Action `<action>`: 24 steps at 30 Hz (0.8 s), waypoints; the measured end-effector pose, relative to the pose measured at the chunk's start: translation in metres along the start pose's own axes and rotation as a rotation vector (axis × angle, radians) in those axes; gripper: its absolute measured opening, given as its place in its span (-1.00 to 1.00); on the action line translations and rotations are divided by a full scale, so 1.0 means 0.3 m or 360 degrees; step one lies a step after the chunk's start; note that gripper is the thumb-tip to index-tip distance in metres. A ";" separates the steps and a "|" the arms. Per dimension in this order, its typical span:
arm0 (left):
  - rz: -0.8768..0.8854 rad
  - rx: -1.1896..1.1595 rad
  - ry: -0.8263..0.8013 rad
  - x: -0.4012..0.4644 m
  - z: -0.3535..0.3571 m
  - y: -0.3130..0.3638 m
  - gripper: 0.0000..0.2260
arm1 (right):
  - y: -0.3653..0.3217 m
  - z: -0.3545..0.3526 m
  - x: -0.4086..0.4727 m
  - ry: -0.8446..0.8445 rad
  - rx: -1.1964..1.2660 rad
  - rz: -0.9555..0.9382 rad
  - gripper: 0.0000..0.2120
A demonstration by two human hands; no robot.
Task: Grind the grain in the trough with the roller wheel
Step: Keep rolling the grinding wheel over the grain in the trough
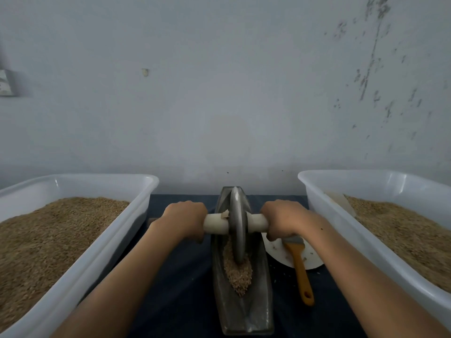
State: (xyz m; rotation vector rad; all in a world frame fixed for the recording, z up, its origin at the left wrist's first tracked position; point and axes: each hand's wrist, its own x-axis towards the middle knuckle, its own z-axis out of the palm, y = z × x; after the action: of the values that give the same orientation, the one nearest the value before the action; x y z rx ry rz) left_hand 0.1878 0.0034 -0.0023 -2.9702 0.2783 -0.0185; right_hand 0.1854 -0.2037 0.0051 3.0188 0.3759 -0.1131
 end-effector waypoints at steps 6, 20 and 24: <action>0.0048 -0.0100 -0.0322 -0.007 -0.014 -0.012 -0.71 | -0.012 -0.023 -0.015 -0.0318 0.0144 0.0043 -0.66; -0.0066 0.0040 0.0156 0.011 0.020 0.005 -0.64 | -0.004 0.010 0.012 0.0169 -0.0068 0.0012 -0.73; 0.0023 -0.0076 -0.0193 0.000 -0.006 -0.014 -0.60 | 0.006 -0.007 0.005 -0.0162 0.0044 0.0026 -0.66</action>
State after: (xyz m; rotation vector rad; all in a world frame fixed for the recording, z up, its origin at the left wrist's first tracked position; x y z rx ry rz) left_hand 0.1884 0.0073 0.0003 -3.0008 0.2885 0.1721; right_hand 0.1876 -0.2050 0.0074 3.0272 0.3430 -0.2717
